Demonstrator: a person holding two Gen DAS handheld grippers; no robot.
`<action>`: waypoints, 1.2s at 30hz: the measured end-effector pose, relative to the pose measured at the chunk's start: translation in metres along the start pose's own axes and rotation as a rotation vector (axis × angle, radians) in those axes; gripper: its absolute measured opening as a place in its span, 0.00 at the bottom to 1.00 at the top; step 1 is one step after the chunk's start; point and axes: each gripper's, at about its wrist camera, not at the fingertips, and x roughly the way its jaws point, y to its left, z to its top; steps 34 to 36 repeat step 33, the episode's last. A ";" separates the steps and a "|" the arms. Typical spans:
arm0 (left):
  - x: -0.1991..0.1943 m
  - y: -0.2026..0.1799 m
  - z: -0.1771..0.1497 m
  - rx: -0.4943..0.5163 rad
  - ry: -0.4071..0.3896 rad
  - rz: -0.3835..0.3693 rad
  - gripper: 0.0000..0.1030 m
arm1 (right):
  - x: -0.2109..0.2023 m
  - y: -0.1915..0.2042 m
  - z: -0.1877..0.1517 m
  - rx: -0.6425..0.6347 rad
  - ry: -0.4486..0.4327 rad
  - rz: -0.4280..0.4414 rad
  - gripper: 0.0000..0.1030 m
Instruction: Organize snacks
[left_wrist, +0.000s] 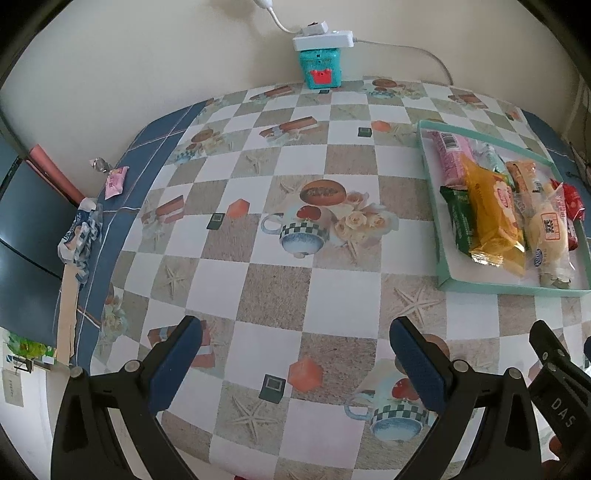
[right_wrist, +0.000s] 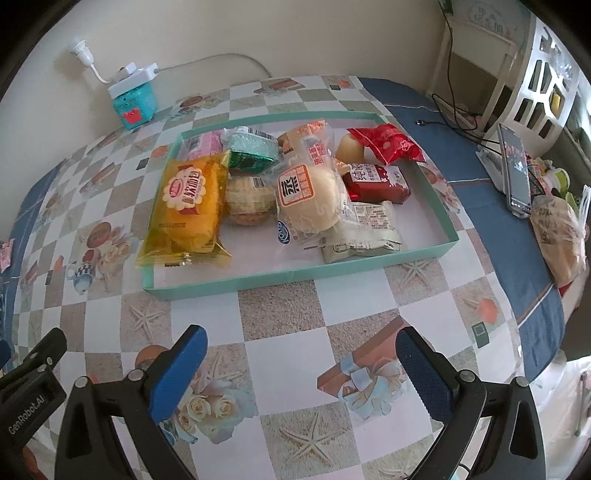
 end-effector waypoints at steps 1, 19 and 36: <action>0.002 0.001 0.000 -0.002 0.004 0.000 0.98 | 0.001 0.000 0.000 0.001 0.001 0.000 1.00; 0.013 0.007 0.004 -0.017 0.023 -0.029 0.98 | 0.009 0.002 0.004 -0.008 0.003 -0.017 1.00; 0.005 0.011 0.006 -0.049 -0.016 -0.102 0.98 | 0.009 0.005 0.004 -0.015 0.001 -0.025 1.00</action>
